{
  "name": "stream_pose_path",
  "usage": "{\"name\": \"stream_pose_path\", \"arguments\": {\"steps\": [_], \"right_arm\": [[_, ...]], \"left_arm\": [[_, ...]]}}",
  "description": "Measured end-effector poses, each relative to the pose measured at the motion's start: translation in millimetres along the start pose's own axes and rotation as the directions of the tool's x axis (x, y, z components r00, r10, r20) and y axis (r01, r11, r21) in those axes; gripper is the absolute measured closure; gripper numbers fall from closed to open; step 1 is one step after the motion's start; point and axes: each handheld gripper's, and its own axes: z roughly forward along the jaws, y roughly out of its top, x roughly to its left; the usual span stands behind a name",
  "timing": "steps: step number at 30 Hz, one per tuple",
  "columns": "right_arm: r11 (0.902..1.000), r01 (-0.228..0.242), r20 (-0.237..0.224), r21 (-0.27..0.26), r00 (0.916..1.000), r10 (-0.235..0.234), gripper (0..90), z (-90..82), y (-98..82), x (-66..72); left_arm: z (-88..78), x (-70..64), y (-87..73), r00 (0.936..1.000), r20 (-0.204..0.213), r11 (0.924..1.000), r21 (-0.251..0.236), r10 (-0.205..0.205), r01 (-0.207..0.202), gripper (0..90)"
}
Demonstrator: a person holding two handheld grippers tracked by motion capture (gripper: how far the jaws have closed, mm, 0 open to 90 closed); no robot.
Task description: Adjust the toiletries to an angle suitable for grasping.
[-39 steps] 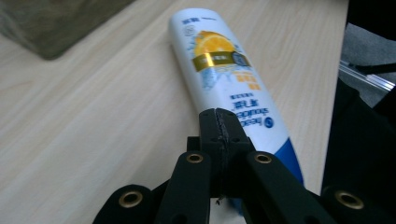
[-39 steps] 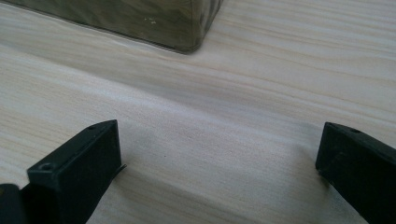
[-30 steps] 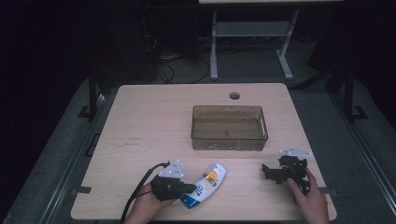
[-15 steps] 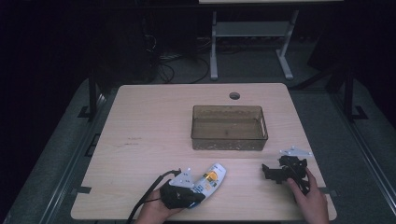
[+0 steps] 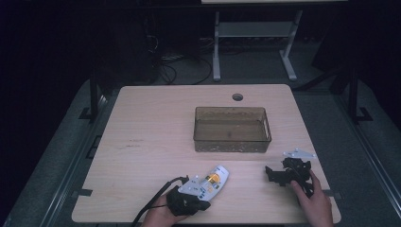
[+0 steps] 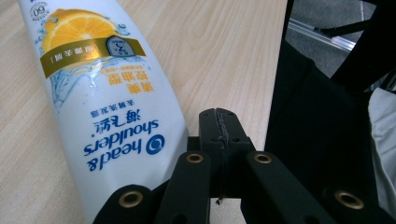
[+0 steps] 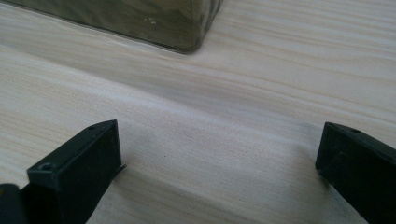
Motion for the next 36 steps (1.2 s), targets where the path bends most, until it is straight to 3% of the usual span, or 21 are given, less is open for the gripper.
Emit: {"name": "stream_pose_path", "arguments": {"steps": [23,36], "right_arm": [[1.0000,0.000,0.000,0.000,1.0000,0.000,0.0,0.0,0.0,0.0],[1.0000,0.000,0.000,0.000,1.0000,0.000,0.0,0.0,0.0,0.0]], "left_arm": [[-15.6,20.7,-10.9,0.9955,-0.088,0.9993,0.007,-0.035,0.036,89.6],[-24.2,32.9,-18.2,0.9884,-0.138,0.9978,0.010,-0.064,0.066,89.6]]}}
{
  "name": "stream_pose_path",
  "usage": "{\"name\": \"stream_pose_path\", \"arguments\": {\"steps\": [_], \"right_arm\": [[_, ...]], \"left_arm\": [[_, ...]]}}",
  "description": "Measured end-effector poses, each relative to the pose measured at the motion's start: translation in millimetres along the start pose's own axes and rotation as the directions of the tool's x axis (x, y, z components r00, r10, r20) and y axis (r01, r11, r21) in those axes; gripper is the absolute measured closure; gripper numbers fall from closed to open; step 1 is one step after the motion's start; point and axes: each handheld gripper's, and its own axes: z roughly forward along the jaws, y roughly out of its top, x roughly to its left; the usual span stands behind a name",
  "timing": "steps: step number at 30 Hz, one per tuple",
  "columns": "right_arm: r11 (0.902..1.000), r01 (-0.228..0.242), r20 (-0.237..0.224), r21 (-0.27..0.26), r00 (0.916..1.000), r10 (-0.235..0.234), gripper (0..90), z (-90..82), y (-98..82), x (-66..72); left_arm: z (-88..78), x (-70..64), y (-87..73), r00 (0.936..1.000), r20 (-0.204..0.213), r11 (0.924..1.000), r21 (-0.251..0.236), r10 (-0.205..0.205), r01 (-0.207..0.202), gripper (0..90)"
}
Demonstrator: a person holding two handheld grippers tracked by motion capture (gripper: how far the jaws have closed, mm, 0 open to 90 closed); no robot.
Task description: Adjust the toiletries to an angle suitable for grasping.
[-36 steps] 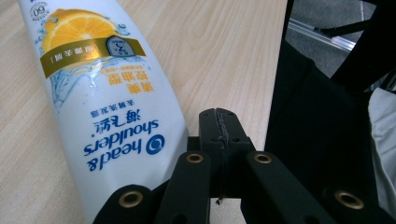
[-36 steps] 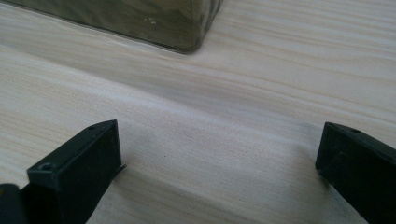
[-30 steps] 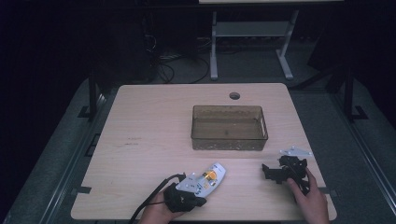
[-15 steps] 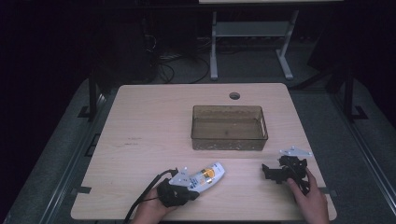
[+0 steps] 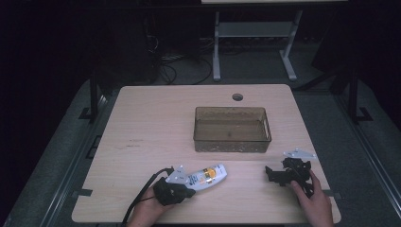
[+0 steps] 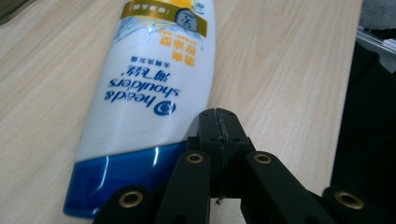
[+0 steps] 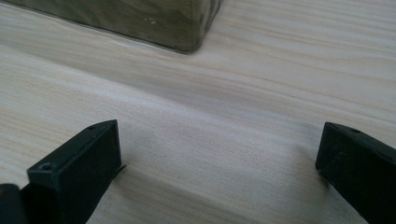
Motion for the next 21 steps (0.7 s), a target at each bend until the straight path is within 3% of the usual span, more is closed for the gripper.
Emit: {"name": "stream_pose_path", "arguments": {"steps": [21], "right_arm": [[1.0000,-0.001,0.000,0.000,1.0000,0.001,0.0,0.0,0.0,0.0]], "left_arm": [[-15.9,26.5,-10.8,0.9949,-0.083,0.9984,-0.006,-0.057,0.057,89.6]]}}
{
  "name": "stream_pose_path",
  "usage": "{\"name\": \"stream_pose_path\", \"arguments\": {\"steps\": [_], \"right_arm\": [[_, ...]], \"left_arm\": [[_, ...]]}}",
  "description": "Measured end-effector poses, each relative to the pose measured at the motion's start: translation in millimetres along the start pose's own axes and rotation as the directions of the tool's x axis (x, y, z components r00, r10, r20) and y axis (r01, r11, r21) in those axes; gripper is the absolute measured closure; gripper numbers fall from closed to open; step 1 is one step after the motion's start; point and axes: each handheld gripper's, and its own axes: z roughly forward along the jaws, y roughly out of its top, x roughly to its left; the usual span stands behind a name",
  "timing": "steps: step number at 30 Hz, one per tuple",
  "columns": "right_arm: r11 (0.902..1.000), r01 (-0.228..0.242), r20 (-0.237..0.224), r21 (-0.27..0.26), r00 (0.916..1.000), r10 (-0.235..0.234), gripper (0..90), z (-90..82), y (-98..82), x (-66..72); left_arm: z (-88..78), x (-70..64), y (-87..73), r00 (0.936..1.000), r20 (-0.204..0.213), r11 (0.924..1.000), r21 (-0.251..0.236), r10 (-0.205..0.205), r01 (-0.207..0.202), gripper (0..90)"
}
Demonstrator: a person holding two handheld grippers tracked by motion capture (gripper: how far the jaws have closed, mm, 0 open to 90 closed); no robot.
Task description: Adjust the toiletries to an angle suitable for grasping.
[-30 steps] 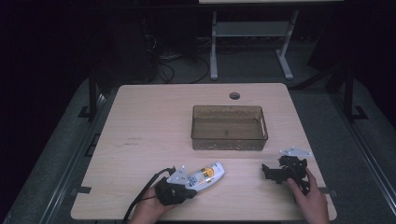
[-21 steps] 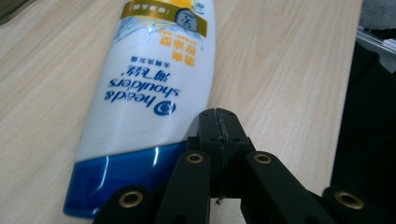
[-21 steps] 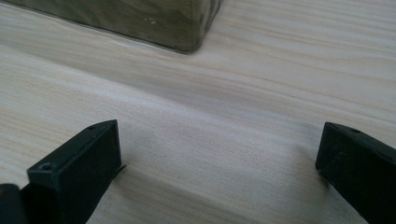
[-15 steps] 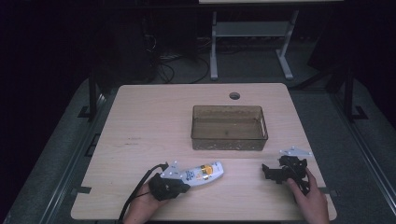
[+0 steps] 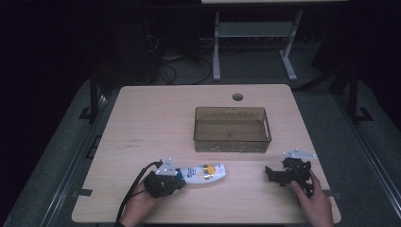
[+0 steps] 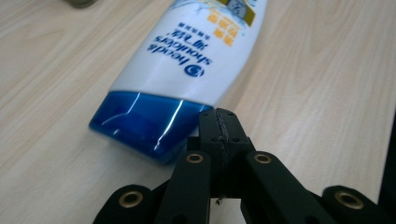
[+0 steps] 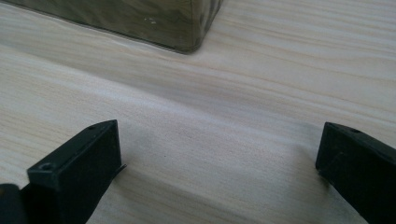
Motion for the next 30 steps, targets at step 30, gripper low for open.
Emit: {"name": "stream_pose_path", "arguments": {"steps": [30], "right_arm": [[1.0000,0.000,0.000,0.000,1.0000,0.000,0.0,0.0,0.0,0.0]], "left_arm": [[3.5,38.9,4.4,0.9937,-0.099,0.9986,-0.010,-0.052,0.051,89.6]]}}
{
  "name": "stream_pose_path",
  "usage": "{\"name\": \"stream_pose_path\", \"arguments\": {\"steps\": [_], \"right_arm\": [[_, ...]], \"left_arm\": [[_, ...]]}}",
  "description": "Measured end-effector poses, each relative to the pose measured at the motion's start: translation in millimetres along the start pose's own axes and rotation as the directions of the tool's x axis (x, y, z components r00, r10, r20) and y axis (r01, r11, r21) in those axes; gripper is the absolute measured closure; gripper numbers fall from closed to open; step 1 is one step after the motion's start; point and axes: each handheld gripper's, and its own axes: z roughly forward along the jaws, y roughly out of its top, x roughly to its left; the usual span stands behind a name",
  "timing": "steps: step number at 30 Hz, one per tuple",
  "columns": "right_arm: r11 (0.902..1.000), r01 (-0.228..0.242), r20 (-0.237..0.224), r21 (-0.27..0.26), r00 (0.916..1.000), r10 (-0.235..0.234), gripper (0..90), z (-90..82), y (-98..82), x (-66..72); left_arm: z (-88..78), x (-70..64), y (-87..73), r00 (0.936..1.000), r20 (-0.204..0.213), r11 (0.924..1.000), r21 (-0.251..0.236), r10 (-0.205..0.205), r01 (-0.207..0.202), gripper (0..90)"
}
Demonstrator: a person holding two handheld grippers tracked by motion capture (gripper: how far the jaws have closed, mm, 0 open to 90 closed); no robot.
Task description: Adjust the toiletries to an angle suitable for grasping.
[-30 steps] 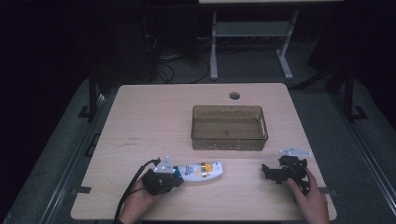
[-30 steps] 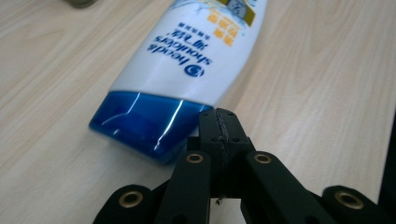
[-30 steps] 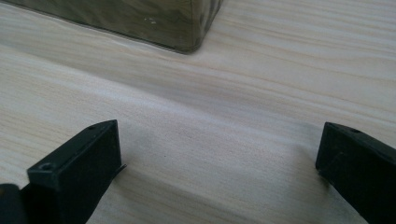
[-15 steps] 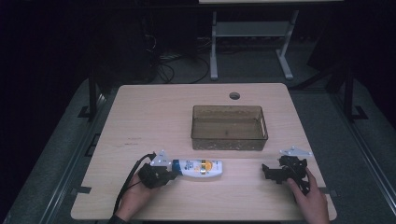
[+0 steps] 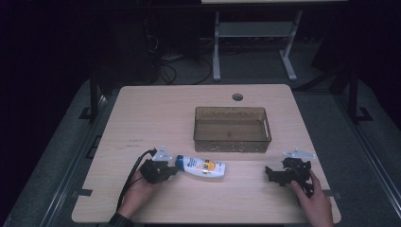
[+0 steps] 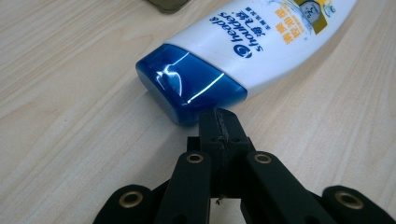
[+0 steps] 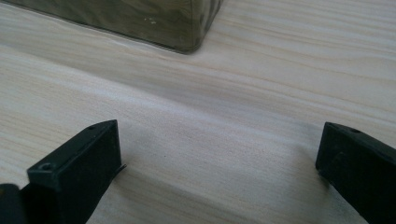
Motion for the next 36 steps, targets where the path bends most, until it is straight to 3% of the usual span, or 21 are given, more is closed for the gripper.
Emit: {"name": "stream_pose_path", "arguments": {"steps": [8,15,24,36], "right_arm": [[1.0000,0.000,0.000,0.000,1.0000,0.000,0.0,0.0,0.0,0.0],[1.0000,0.000,0.000,0.000,1.0000,0.000,0.0,0.0,0.0,0.0],[1.0000,0.000,0.000,0.000,1.0000,0.000,0.0,0.0,0.0,0.0],[1.0000,0.000,0.000,0.000,1.0000,0.000,0.0,0.0,0.0,0.0]], "left_arm": [[-8.5,-4.0,5.0,0.9987,0.051,0.9992,-0.041,0.000,0.002,89.6],[-8.5,-13.8,26.7,0.9953,0.091,0.9963,-0.082,0.033,-0.026,89.6],[4.6,-22.1,56.8,0.9899,0.120,0.9916,-0.114,0.075,-0.062,89.6],[36.7,-32.4,97.8,0.9802,0.175,0.9891,-0.129,0.093,-0.071,89.6]]}}
